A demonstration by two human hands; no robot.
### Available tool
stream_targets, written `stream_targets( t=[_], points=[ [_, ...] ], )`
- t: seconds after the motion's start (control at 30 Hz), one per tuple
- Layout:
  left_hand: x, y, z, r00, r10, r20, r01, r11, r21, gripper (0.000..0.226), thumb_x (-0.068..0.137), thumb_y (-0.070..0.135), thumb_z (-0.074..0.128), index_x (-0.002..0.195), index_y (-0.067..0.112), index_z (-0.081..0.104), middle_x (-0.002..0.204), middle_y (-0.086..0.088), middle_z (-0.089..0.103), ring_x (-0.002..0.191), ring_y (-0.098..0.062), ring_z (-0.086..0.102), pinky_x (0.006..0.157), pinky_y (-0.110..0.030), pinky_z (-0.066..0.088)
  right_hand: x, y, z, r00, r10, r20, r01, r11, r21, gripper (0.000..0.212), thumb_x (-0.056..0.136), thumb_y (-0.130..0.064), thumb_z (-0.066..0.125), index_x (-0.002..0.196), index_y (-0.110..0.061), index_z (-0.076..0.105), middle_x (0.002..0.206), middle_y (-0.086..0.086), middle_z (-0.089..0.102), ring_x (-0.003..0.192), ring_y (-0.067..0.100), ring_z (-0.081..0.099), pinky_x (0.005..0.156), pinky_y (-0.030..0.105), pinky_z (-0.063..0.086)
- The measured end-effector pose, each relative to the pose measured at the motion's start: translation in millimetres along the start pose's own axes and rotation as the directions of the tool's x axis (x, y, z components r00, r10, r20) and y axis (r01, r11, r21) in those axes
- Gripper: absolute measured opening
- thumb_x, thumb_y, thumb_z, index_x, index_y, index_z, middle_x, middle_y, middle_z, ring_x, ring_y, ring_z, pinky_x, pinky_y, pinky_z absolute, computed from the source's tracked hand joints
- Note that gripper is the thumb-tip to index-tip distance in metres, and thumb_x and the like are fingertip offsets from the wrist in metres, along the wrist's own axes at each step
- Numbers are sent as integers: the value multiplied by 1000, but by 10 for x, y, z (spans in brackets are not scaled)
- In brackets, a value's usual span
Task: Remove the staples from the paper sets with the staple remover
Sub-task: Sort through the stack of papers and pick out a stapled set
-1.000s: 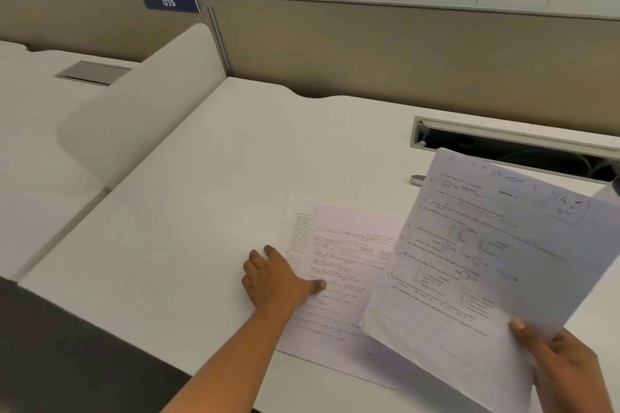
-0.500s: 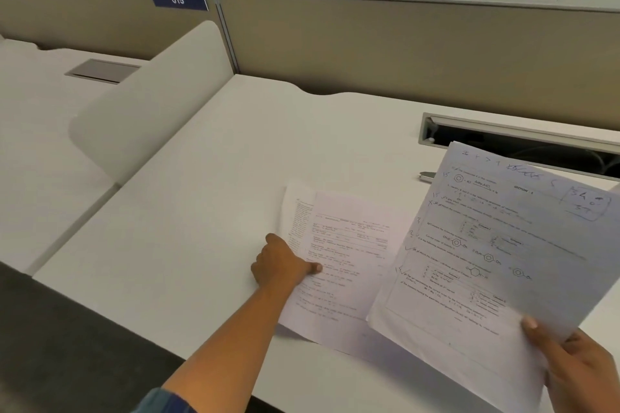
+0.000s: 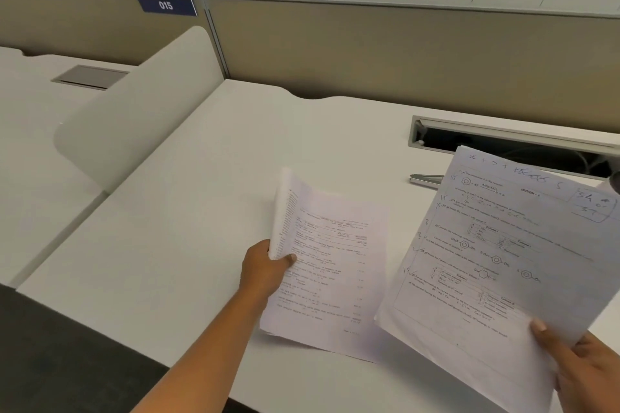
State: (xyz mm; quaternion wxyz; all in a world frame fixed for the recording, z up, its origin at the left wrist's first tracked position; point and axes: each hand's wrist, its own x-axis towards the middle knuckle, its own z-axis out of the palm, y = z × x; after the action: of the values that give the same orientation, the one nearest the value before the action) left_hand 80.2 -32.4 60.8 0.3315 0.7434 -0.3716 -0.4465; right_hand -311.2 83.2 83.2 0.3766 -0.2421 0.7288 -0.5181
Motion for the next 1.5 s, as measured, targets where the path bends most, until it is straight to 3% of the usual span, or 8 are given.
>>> stream_targets(
  t=[0.17, 0.33, 0.63, 0.87, 1.13, 1.33, 1.43, 1.5],
  points=[
    [-152, 184, -186, 998, 21, 54, -10, 981, -195, 23, 88, 13, 72, 110, 18, 67, 107, -5, 74, 89, -29, 73, 69, -42, 62, 20, -123, -1, 998, 49, 43, -47, 998, -38, 11, 83, -22, 74, 90, -13, 74, 99, 27, 72, 45, -3, 61, 44, 8, 48],
    [-257, 410, -429, 999, 39, 2, -37, 944, -329, 22, 85, 16, 75, 107, 17, 69, 104, -6, 77, 86, -33, 75, 73, -51, 62, 44, -183, 18, 999, 3, 50, 2, 995, -101, 21, 91, -5, 65, 105, 10, 66, 44, -12, 64, 35, 1, 50, 35, 6, 39],
    [-626, 845, -301, 974, 135, 184, -50, 913, -404, 34, 80, 21, 76, 112, 16, 67, 104, -7, 78, 88, -36, 75, 75, -57, 61, 57, -210, 227, 984, 39, 172, -12, 988, -151, 15, 91, -6, 64, 104, 1, 70, 67, -9, 76, 75, 25, 74, 50, 16, 54],
    [-899, 900, 366, 905, 101, 414, 66, 927, -370, 41, 78, 20, 80, 116, 18, 64, 109, -7, 77, 93, -34, 74, 81, -57, 59, -113, -503, 499, 890, 37, 455, -3, 997, -75, 4, 71, -4, 72, 74, -4, 72, 69, 12, 72, 54, 18, 63, 51, 31, 51],
    [-836, 841, 505, 955, 100, 278, -69, 991, -119, 33, 78, 34, 81, 108, 28, 67, 109, 7, 74, 91, -19, 74, 78, -43, 62, -188, -698, 465, 845, -24, 534, 40, 999, -18, 15, 75, -18, 67, 90, -13, 69, 81, 12, 72, 67, 20, 65, 58, 37, 56],
    [-786, 863, 460, 784, 2, 621, 202, 945, -258, 30, 91, 27, 66, 112, 7, 72, 111, -14, 76, 103, -35, 72, 94, -49, 55, -312, -853, 420, 803, 19, 596, -29, 1000, 8, 8, 65, -12, 64, 73, -11, 61, 60, 1, 64, 47, 10, 58, 44, 25, 50],
    [-815, 837, 521, 835, 78, 544, 118, 941, -316, 29, 89, 26, 66, 109, 5, 73, 108, -16, 76, 98, -35, 73, 88, -48, 58, -256, -783, 348, 882, 108, 459, -131, 991, 19, 29, 71, -35, 76, 87, -13, 68, 80, 9, 73, 64, 20, 69, 54, 33, 54],
    [-821, 810, 571, 878, 131, 461, 35, 942, -334, 28, 91, 25, 65, 114, 11, 71, 111, -11, 76, 96, -31, 74, 85, -48, 59, -214, -745, 328, 842, 217, 493, -331, 931, 156, 64, 88, -69, 39, 106, -17, 71, 100, 14, 76, 90, 34, 73, 69, 40, 58]
  ],
)
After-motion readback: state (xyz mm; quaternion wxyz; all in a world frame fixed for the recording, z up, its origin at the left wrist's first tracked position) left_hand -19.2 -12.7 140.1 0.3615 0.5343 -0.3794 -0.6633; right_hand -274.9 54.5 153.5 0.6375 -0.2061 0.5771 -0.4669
